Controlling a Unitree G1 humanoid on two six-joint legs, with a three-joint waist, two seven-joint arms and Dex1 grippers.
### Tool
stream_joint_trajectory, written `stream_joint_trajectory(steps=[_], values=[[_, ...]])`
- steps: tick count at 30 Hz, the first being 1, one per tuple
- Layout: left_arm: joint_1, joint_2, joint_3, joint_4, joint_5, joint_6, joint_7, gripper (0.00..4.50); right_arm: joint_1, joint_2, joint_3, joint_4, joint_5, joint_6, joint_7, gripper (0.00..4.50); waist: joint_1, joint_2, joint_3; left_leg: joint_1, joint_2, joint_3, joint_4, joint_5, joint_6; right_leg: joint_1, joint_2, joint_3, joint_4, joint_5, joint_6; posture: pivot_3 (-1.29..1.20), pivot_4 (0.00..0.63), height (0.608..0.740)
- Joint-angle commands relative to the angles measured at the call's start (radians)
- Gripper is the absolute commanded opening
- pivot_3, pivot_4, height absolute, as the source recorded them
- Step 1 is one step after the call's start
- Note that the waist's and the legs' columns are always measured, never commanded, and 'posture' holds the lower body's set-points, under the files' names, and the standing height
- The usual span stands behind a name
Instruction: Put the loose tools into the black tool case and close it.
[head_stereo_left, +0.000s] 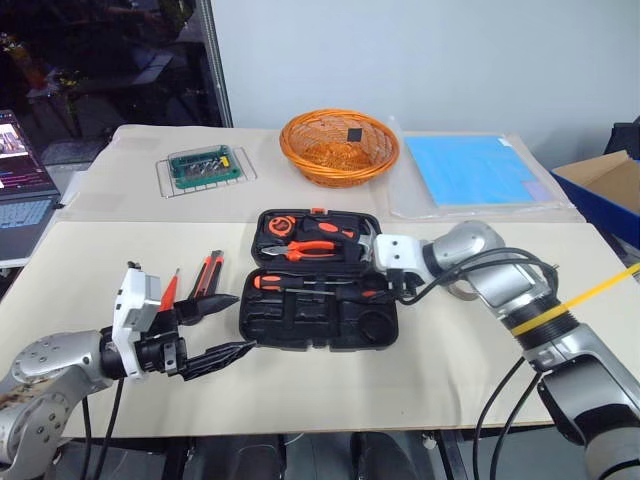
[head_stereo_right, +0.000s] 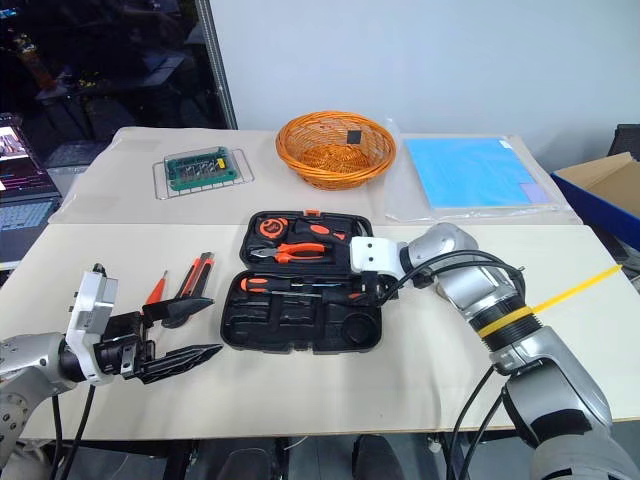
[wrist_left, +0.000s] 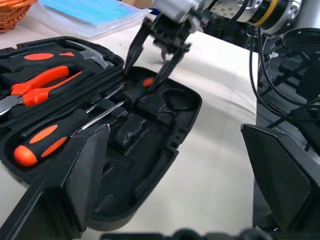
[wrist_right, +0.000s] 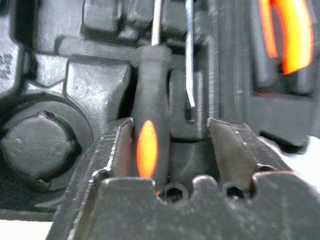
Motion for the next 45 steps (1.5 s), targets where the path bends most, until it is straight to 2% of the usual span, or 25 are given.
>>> stream_joint_trajectory(steps=[1, 3, 4, 8, 9, 13, 19, 23, 26, 28, 30, 33, 35, 38, 41, 45], values=[[-0.017, -0.002, -0.013, 0.020, 0.018, -0.040, -0.008, 4.50, 0.029, 0.003, -0.138, -0.123, 0.133, 0.120, -0.002, 2.46, 0.000, 0.000, 0.000, 0.000, 0.000, 0.000, 0.000, 0.000, 0.000, 0.000, 0.000, 0.000, 0.000, 0.000, 0.000, 0.00, 0.150, 0.740], [-0.013, 0.000, -0.019, 0.034, 0.032, -0.054, -0.015, 4.50, 0.063, 0.037, -0.188, -0.171, 0.175, 0.186, -0.061, 2.03, 0.000, 0.000, 0.000, 0.000, 0.001, 0.000, 0.000, 0.000, 0.000, 0.000, 0.001, 0.000, 0.000, 0.000, -0.001, 0.00, 0.150, 0.740], [-0.009, 0.001, -0.021, 0.041, 0.039, -0.062, -0.020, 4.50, 0.079, 0.055, -0.211, -0.193, 0.191, 0.213, -0.092, 1.67, -0.001, 0.000, 0.000, 0.000, 0.002, 0.000, 0.000, 0.000, 0.000, 0.000, 0.001, 0.000, 0.000, 0.000, -0.001, 0.00, 0.150, 0.740], [-0.001, 0.001, -0.017, 0.058, 0.059, -0.084, -0.028, 4.50, 0.224, 0.184, -0.252, -0.324, 0.132, 0.255, -0.366, 0.29, -0.001, 0.000, 0.000, 0.000, 0.004, 0.001, 0.000, 0.000, 0.000, -0.001, 0.003, 0.000, 0.001, 0.000, -0.002, 0.00, 0.150, 0.740], [0.001, 0.001, -0.017, 0.059, 0.060, -0.087, -0.028, 4.50, 0.248, 0.208, -0.251, -0.341, 0.110, 0.262, -0.418, 0.07, -0.001, 0.000, 0.000, 0.000, 0.005, 0.001, 0.000, 0.000, -0.001, -0.001, 0.003, 0.000, 0.001, 0.000, -0.002, 0.00, 0.150, 0.740], [0.005, 0.002, -0.017, 0.062, 0.063, -0.092, -0.030, 4.50, 0.331, 0.265, -0.162, -0.347, -0.037, 0.223, -0.567, 0.07, -0.001, 0.000, 0.000, 0.000, 0.004, 0.003, 0.000, -0.001, -0.001, -0.002, 0.002, 0.000, 0.002, -0.001, -0.003, 0.00, 0.150, 0.740], [-0.011, 0.001, -0.022, 0.113, 0.104, -0.114, -0.025, 4.50, 0.394, 0.204, 0.055, -0.229, -0.234, 0.076, -0.543, 0.07, -0.003, 0.000, -0.001, 0.001, 0.004, 0.004, 0.000, -0.001, -0.001, -0.001, 0.002, 0.001, 0.002, -0.003, -0.006, 0.00, 0.150, 0.740], [-0.041, -0.015, -0.027, 0.145, 0.138, -0.119, 0.031, 4.50, 0.397, 0.156, 0.110, -0.196, -0.314, -0.042, -0.512, 0.07, 0.000, -0.002, -0.004, 0.011, 0.006, 0.004, 0.000, -0.002, -0.003, 0.003, 0.003, 0.000, 0.001, -0.009, -0.001, 0.00, 0.150, 0.740], [-0.063, -0.051, -0.038, 0.152, 0.199, -0.137, 0.135, 4.50, 0.401, 0.156, 0.078, -0.181, -0.340, -0.088, -0.560, 0.07, 0.001, -0.006, -0.008, 0.013, 0.007, 0.004, 0.000, -0.003, -0.005, 0.005, 0.002, 0.000, 0.001, -0.010, -0.002, 0.00, 0.150, 0.740], [-0.080, -0.083, -0.040, 0.151, 0.257, -0.141, 0.237, 4.50, 0.411, 0.185, -0.012, -0.199, -0.264, -0.126, -0.592, 0.07, 0.003, -0.008, -0.010, 0.013, 0.008, 0.004, -0.001, -0.003, -0.005, 0.005, 0.002, 0.000, 0.001, -0.010, -0.002, 0.00, 0.150, 0.740], [-0.092, -0.097, -0.044, 0.138, 0.333, -0.094, 0.366, 4.50, 0.413, 0.228, -0.124, -0.240, -0.108, -0.157, -0.567, 0.07, 0.005, -0.009, -0.010, 0.013, 0.008, 0.003, -0.001, -0.003, -0.005, 0.005, 0.002, 0.000, 0.001, -0.010, -0.003, 0.00, 0.150, 0.740], [-0.121, -0.090, -0.041, 0.134, 0.351, 0.046, 0.483, 4.50, 0.415, 0.226, -0.270, -0.401, 0.199, 0.039, -0.429, 0.07, 0.004, -0.008, -0.008, 0.009, 0.008, 0.004, -0.001, -0.003, -0.004, 0.004, 0.003, 0.001, 0.003, -0.005, -0.009, 0.00, 0.150, 0.740], [-0.153, -0.101, -0.016, 0.145, 0.337, 0.088, 0.527, 4.50, 0.416, 0.199, -0.321, -0.487, 0.311, 0.118, -0.385, 0.64, 0.003, -0.008, -0.006, 0.008, 0.009, 0.004, -0.001, -0.003, -0.004, 0.004, 0.003, 0.001, 0.003, -0.001, -0.002, 0.00, 0.150, 0.740], [-0.178, -0.105, 0.036, 0.175, 0.325, 0.202, 0.607, 4.50, 0.434, 0.121, -0.355, -0.598, 0.441, 0.227, -0.296, 1.52, 0.003, -0.008, -0.006, 0.008, 0.009, 0.004, -0.001, -0.003, -0.004, 0.003, 0.004, 0.000, 0.003, -0.001, -0.001, 0.00, 0.150, 0.740], [-0.173, -0.076, 0.035, 0.205, 0.338, 0.269, 0.618, 4.50, 0.466, 0.026, -0.399, -0.686, 0.533, 0.292, -0.230, 2.64, 0.000, -0.008, -0.006, 0.010, 0.009, 0.004, -0.004, -0.003, -0.004, 0.003, 0.004, 0.000, 0.002, -0.002, -0.002, 0.00, 0.150, 0.740], [-0.199, -0.056, 0.023, 0.278, 0.370, 0.300, 0.642, 4.50, 0.466, -0.013, -0.418, -0.741, 0.585, 0.332, -0.243, 4.02, 0.000, -0.008, -0.006, 0.010, 0.008, 0.005, -0.007, -0.003, -0.004, 0.002, 0.004, 0.000, 0.001, -0.006, -0.010, 0.00, 0.150, 0.740]])
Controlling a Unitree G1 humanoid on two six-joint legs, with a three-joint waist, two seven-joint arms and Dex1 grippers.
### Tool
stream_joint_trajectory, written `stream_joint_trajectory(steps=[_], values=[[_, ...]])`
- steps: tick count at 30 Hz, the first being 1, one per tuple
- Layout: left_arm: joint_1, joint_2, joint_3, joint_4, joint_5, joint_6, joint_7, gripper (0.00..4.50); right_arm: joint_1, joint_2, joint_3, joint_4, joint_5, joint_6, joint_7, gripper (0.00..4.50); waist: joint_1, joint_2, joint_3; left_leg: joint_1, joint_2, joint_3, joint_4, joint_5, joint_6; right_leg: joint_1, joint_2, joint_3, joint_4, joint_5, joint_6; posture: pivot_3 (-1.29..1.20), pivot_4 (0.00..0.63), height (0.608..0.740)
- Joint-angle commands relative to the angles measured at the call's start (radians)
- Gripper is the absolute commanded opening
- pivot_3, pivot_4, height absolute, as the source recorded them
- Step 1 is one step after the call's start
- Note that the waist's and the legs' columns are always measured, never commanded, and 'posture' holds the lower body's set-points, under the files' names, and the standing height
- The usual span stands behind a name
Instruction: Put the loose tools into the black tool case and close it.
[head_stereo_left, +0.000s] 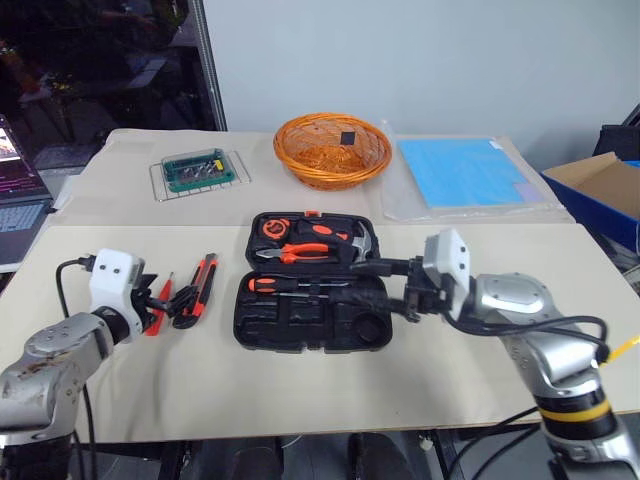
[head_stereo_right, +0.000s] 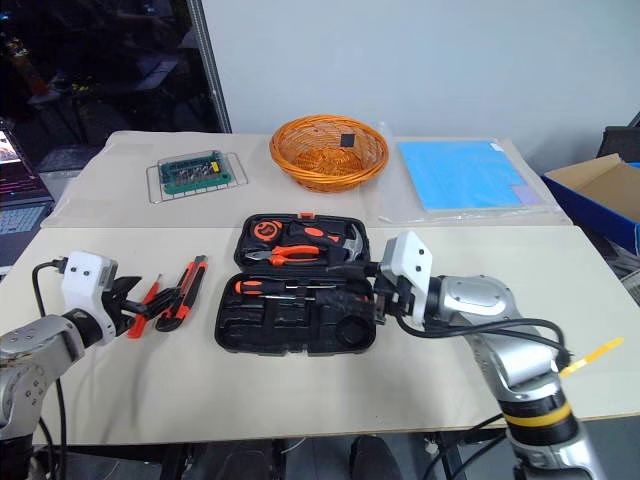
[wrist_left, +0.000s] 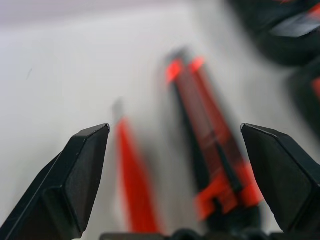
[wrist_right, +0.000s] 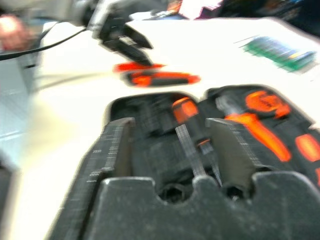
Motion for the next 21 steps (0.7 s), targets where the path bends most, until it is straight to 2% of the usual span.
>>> stream_joint_trajectory(steps=[1, 3, 10, 14, 18, 21], values=[[-0.042, 0.016, 0.001, 0.034, 0.024, 0.017, 0.024, 4.50, -0.021, -0.015, -0.050, -0.074, 0.064, 0.031, -0.013, 4.38, 0.001, 0.000, 0.000, 0.000, 0.000, 0.000, 0.000, 0.000, 0.000, 0.000, 0.000, 0.000, 0.000, 0.000, 0.000, 0.00, 0.150, 0.740], [-0.055, 0.003, -0.026, 0.014, 0.039, 0.030, 0.050, 4.50, 0.001, -0.039, -0.090, -0.084, 0.084, 0.026, -0.002, 4.49, 0.003, 0.000, 0.000, 0.000, 0.000, 0.000, -0.001, 0.000, 0.000, 0.000, 0.000, 0.000, 0.000, 0.000, -0.001, 0.00, 0.150, 0.740], [-0.115, -0.050, 0.007, -0.139, -0.115, 0.170, 0.034, 4.50, 0.036, -0.035, -0.097, -0.085, 0.082, 0.004, -0.017, 4.49, 0.016, -0.003, 0.000, -0.001, -0.001, 0.000, -0.001, 0.000, 0.000, 0.000, -0.002, 0.000, -0.002, 0.000, 0.000, 0.00, 0.150, 0.740], [-0.129, -0.059, 0.005, -0.154, -0.100, 0.207, 0.085, 4.50, 0.046, -0.033, -0.098, -0.108, 0.100, 0.007, -0.015, 4.49, 0.015, -0.003, 0.000, 0.000, -0.001, 0.000, -0.002, 0.000, 0.000, 0.000, 0.000, 0.000, -0.001, 0.000, 0.000, 0.00, 0.150, 0.740], [-0.151, -0.085, 0.020, -0.113, -0.051, 0.171, 0.154, 4.50, 0.061, -0.029, -0.099, -0.100, 0.093, -0.007, -0.015, 4.49, 0.016, -0.003, 0.000, 0.001, -0.001, 0.000, -0.003, 0.000, 0.000, 0.000, 0.001, 0.000, 0.000, 0.001, 0.002, 0.00, 0.150, 0.740], [-0.133, -0.049, 0.031, -0.059, -0.002, 0.140, 0.157, 4.50, 0.055, -0.011, -0.102, -0.108, 0.113, 0.005, -0.033, 4.49, 0.015, -0.003, 0.000, 0.001, -0.002, 0.000, -0.003, 0.000, 0.000, 0.000, 0.000, 0.000, -0.001, 0.002, 0.005, 0.00, 0.150, 0.740]])
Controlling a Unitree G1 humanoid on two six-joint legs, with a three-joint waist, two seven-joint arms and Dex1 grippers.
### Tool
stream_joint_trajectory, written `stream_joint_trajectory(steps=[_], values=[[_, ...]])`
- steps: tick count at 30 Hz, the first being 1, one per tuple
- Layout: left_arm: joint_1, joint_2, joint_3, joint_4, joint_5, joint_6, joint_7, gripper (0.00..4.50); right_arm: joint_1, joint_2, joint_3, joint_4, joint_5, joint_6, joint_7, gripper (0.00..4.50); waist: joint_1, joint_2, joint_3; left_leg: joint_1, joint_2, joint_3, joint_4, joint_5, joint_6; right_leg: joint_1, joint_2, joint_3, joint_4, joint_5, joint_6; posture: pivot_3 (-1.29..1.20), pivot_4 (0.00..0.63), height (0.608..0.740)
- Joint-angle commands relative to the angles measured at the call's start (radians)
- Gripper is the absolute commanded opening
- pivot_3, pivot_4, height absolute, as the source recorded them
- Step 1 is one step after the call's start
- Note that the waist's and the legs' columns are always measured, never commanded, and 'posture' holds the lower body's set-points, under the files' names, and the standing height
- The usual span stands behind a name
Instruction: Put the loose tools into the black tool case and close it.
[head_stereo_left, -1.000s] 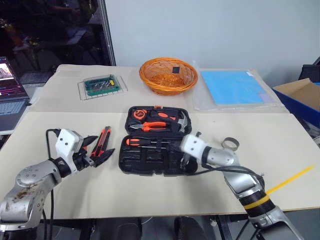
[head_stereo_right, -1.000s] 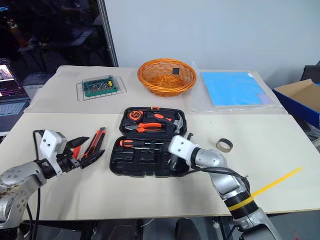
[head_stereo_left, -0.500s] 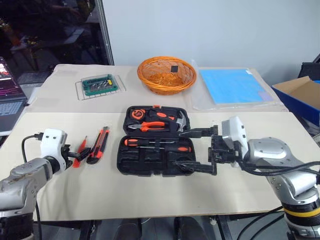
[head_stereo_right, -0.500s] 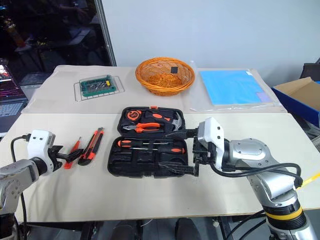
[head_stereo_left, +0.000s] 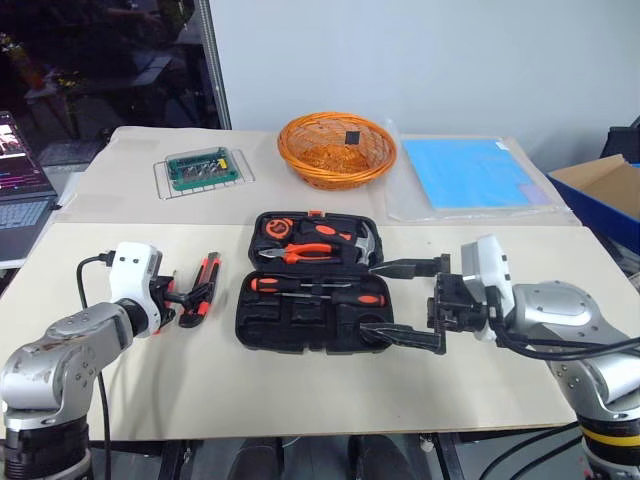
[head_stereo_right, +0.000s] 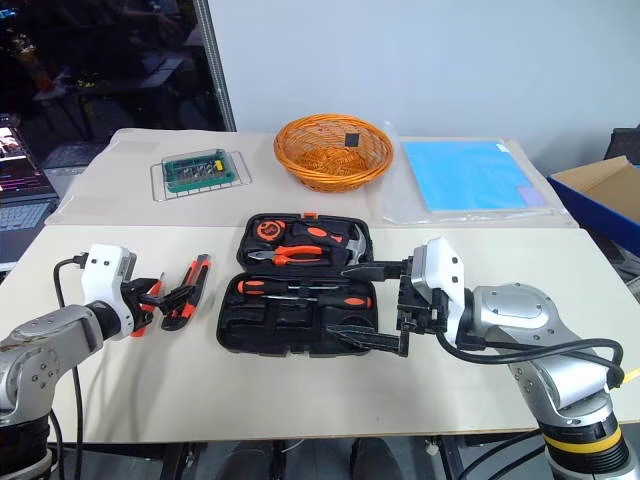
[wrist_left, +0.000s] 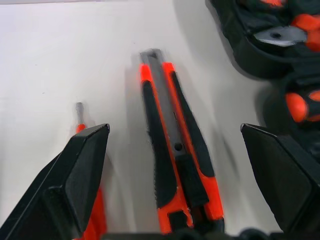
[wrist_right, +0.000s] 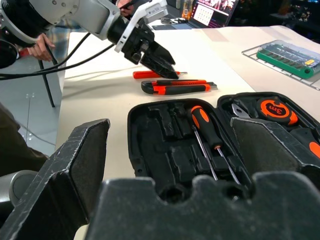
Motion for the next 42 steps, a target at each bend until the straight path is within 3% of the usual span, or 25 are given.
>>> stream_joint_trajectory(steps=[1, 12, 15, 23, 25, 29, 31, 35, 37, 39, 42], values=[[0.009, 0.037, 0.046, 0.047, 0.052, -0.038, 0.013, 4.50, -0.004, 0.008, -0.021, -0.034, 0.034, -0.015, -0.009, 4.49, -0.002, 0.000, 0.000, 0.000, 0.000, 0.000, 0.000, 0.000, 0.000, 0.000, 0.000, 0.000, 0.000, 0.000, 0.000, 0.00, 0.150, 0.740], [0.063, 0.030, -0.037, 0.110, 0.120, -0.063, 0.001, 4.50, -0.003, -0.012, -0.033, -0.039, 0.024, -0.011, -0.005, 4.49, 0.006, 0.000, 0.000, 0.000, 0.000, 0.000, 0.000, 0.000, 0.000, 0.000, -0.001, 0.000, 0.000, -0.004, -0.006, 0.00, 0.150, 0.740], [0.087, 0.023, -0.044, 0.107, 0.127, -0.070, -0.005, 3.80, 0.007, -0.022, -0.042, -0.048, 0.030, -0.008, -0.007, 4.50, 0.006, 0.000, 0.000, 0.000, 0.001, 0.000, -0.001, 0.000, 0.000, 0.000, -0.001, 0.000, 0.000, -0.004, -0.006, 0.00, 0.150, 0.740], [0.137, 0.005, -0.044, 0.052, 0.126, -0.116, -0.018, 0.87, 0.023, -0.026, -0.045, -0.037, 0.021, -0.021, -0.005, 4.50, 0.003, 0.001, 0.000, 0.003, 0.002, 0.001, -0.002, 0.000, 0.000, 0.001, -0.001, 0.001, 0.000, -0.004, -0.007, 0.00, 0.150, 0.740], [0.146, 0.004, -0.031, 0.044, 0.126, -0.119, -0.018, 0.44, 0.027, -0.023, -0.043, -0.033, 0.016, -0.026, -0.005, 4.50, 0.003, 0.001, 0.000, 0.003, 0.002, 0.002, -0.002, 0.000, 0.000, 0.001, -0.001, 0.001, 0.000, -0.004, -0.007, 0.00, 0.150, 0.740], [0.141, 0.002, 0.002, 0.041, 0.114, -0.194, -0.053, 0.44, 0.032, -0.018, -0.047, -0.025, 0.012, -0.035, -0.008, 4.50, 0.001, 0.001, 0.000, 0.003, 0.002, 0.002, -0.002, 0.000, 0.000, 0.001, -0.001, 0.001, 0.000, -0.004, -0.007, 0.00, 0.150, 0.740], [0.095, -0.006, 0.056, 0.033, 0.033, -0.250, -0.135, 0.44, 0.036, -0.017, -0.056, -0.021, 0.013, -0.039, -0.013, 4.50, 0.003, 0.000, 0.000, 0.003, 0.002, 0.002, -0.002, 0.000, 0.000, 0.001, -0.001, 0.001, 0.000, -0.004, -0.007, 0.00, 0.150, 0.740], [-0.029, 0.107, 0.072, 0.037, -0.175, -0.191, -0.405, 0.44, 0.067, -0.026, -0.093, -0.031, 0.029, -0.038, -0.015, 4.50, 0.013, -0.002, 0.001, 0.000, 0.002, 0.002, -0.002, 0.000, -0.001, 0.000, -0.001, -0.003, 0.000, -0.004, -0.007, 0.00, 0.150, 0.740], [-0.064, 0.189, 0.006, 0.045, -0.198, -0.173, -0.518, 0.44, 0.089, -0.033, -0.111, -0.041, 0.035, -0.037, -0.010, 4.50, 0.011, -0.002, 0.001, -0.001, 0.002, 0.002, -0.001, 0.000, -0.001, 0.000, -0.002, -0.003, -0.001, -0.004, -0.007, 0.00, 0.150, 0.740], [-0.150, 0.268, -0.169, 0.054, -0.124, -0.264, -0.670, 0.44, 0.137, -0.052, -0.157, -0.062, 0.043, -0.038, 0.005, 4.50, 0.009, -0.002, 0.001, -0.001, 0.000, 0.003, -0.002, 0.000, -0.001, 0.000, -0.002, -0.002, -0.001, -0.005, -0.006, 0.00, 0.150, 0.740], [-0.294, 0.292, -0.385, 0.118, -0.013, -0.354, -0.796, 0.44, 0.201, -0.078, -0.229, -0.090, 0.047, -0.047, 0.011, 4.50, 0.013, 0.000, 0.000, -0.001, -0.002, 0.003, -0.002, 0.000, -0.001, 0.001, -0.002, -0.001, -0.001, -0.006, -0.004, 0.00, 0.150, 0.740]])
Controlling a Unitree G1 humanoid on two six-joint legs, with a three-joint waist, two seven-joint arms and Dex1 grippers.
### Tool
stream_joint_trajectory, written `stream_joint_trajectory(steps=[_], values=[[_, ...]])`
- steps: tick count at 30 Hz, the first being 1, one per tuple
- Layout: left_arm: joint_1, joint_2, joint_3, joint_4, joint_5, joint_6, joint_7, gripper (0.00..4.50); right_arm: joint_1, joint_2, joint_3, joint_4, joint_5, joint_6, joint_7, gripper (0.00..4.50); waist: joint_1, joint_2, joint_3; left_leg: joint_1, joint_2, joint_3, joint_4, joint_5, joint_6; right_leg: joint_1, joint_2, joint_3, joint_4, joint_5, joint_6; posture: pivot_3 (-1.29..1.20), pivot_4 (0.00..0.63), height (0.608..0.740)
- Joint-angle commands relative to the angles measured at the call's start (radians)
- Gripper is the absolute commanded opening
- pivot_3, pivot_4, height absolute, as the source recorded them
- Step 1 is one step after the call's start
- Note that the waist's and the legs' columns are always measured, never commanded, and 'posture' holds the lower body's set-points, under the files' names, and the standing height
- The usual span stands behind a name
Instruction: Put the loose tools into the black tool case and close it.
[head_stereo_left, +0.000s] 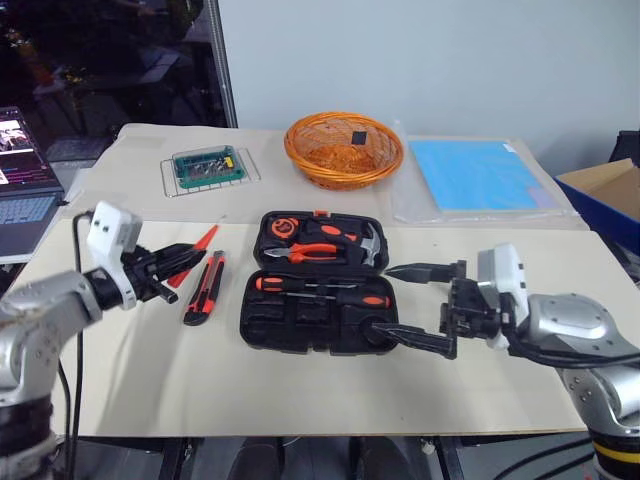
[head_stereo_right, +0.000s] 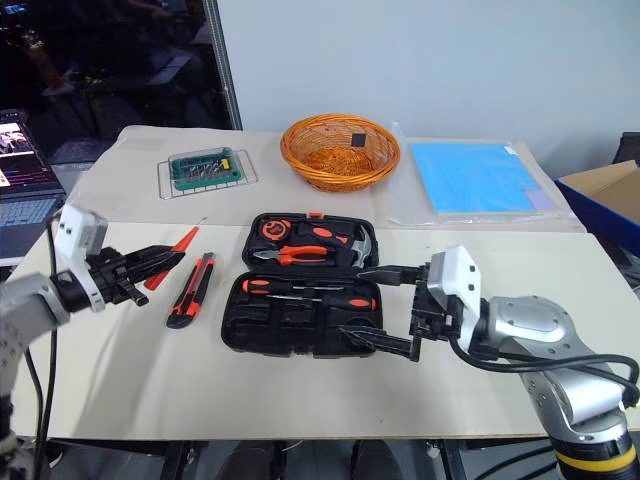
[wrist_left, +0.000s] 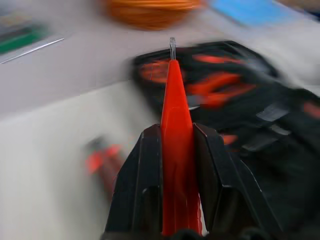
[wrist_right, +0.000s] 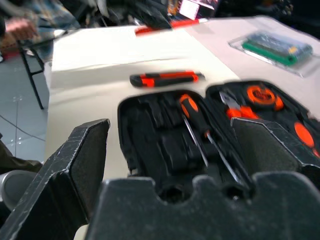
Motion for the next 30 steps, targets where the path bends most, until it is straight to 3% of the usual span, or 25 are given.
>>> stream_joint_trajectory(steps=[1, 6, 11, 23, 30], values=[[-0.135, 0.000, -0.221, 0.067, 0.119, -0.113, -0.146, 0.44, 0.052, -0.036, -0.114, -0.068, 0.031, -0.028, 0.010, 4.50, 0.000, 0.000, 0.000, 0.000, 0.000, 0.000, 0.000, 0.000, 0.000, 0.000, 0.000, 0.000, 0.000, 0.000, 0.000, 0.00, 0.150, 0.740], [-0.309, -0.085, -0.459, 0.167, 0.266, -0.221, -0.262, 0.44, 0.177, -0.073, -0.251, -0.120, 0.055, -0.014, 0.021, 4.50, -0.002, 0.000, 0.000, -0.001, 0.000, -0.002, 0.000, 0.000, 0.000, 0.000, 0.002, 0.000, 0.001, 0.001, 0.003, 0.00, 0.150, 0.740], [-0.355, -0.145, -0.566, 0.262, 0.388, -0.342, -0.310, 0.44, 0.244, -0.086, -0.315, -0.163, 0.078, 0.003, 0.002, 4.50, -0.013, 0.000, 0.000, -0.001, 0.000, -0.002, 0.000, 0.000, 0.001, 0.000, 0.002, 0.001, 0.001, 0.001, 0.009, 0.00, 0.150, 0.740], [-0.315, -0.225, -0.626, 0.386, 0.553, -0.448, -0.299, 0.44, 0.281, -0.100, -0.328, -0.214, 0.113, 0.022, -0.056, 4.50, -0.005, 0.000, 0.000, -0.002, 0.000, -0.004, 0.004, 0.000, 0.001, 0.002, 0.002, 0.001, 0.001, 0.000, 0.012, 0.00, 0.150, 0.740], [-0.280, -0.224, -0.620, 0.434, 0.601, -0.521, -0.299, 0.44, 0.282, -0.108, -0.324, -0.220, 0.119, 0.023, -0.067, 4.50, -0.004, 0.002, -0.002, 0.000, 0.000, -0.004, 0.006, 0.000, 0.001, 0.005, 0.002, 0.001, 0.002, -0.001, 0.014, 0.00, 0.150, 0.740]])
